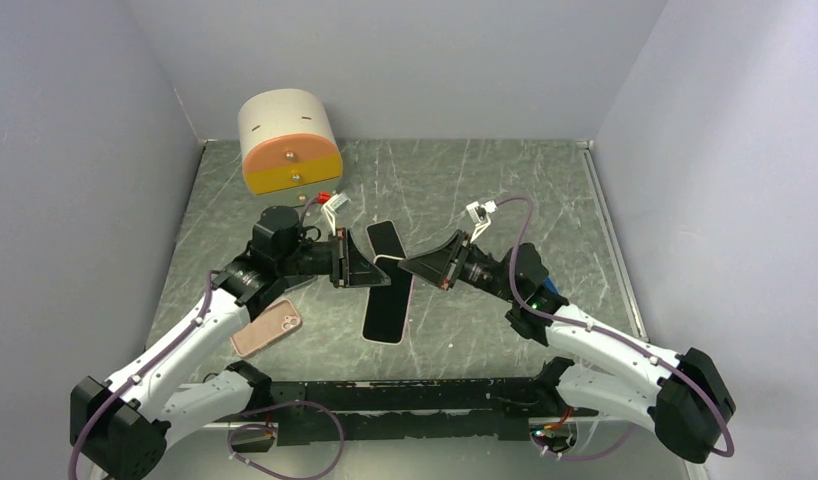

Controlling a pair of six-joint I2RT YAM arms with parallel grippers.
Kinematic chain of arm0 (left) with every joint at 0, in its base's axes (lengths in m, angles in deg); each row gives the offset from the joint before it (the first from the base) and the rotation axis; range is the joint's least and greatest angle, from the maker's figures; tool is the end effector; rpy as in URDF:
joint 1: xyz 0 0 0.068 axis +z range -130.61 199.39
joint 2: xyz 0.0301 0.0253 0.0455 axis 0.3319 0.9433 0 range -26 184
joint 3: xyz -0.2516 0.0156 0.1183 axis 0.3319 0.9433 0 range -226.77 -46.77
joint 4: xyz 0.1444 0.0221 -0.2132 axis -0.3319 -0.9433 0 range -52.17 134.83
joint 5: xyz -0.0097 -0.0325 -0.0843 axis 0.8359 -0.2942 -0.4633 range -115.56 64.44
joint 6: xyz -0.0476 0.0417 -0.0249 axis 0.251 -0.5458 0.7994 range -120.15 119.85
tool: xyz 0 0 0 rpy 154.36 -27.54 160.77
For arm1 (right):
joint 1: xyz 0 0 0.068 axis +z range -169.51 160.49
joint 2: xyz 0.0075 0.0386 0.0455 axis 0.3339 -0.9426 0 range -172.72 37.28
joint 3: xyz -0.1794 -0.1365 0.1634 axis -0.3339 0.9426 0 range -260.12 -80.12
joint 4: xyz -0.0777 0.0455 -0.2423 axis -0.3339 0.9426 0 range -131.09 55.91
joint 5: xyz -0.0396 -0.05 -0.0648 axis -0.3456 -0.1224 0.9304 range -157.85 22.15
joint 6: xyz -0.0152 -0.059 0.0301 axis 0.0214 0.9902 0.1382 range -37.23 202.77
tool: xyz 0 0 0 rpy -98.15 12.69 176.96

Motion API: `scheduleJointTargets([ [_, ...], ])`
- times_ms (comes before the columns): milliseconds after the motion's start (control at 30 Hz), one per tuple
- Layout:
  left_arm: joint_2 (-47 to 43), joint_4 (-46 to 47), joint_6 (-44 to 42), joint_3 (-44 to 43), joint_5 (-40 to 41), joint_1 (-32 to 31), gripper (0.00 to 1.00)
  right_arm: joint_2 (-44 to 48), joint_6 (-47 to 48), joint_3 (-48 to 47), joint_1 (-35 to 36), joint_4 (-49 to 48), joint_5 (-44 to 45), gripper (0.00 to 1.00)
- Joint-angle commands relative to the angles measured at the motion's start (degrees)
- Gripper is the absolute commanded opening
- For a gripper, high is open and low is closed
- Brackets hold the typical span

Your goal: Put the phone into the phone case

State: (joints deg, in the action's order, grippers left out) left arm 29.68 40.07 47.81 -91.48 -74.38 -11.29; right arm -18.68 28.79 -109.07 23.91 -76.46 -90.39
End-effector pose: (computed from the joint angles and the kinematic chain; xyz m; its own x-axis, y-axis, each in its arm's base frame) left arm 0.1703 -0.1489 0.3194 -0.8684 -0.0534 -0.4930 0.4690 0.2346 -0.8515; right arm 0.1560 0.1766 0.2987 -0.6741 0.3905 -0.6270 -0.6208 0.1604 0.7674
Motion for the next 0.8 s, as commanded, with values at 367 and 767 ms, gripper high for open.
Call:
scheduleJointTargets([
  [367, -2.11, 1.16, 4.17, 2.07, 8.83, -1.31, 0.02, 0.63, -5.60, -0.61, 0.26, -1.58, 0.81, 0.46],
  [767, -8.83, 11.47, 11.27, 3.68, 12.60, -1.24, 0.02, 3.76, -2.54, 4.38, 1.85, -4.77, -5.88, 0.68],
])
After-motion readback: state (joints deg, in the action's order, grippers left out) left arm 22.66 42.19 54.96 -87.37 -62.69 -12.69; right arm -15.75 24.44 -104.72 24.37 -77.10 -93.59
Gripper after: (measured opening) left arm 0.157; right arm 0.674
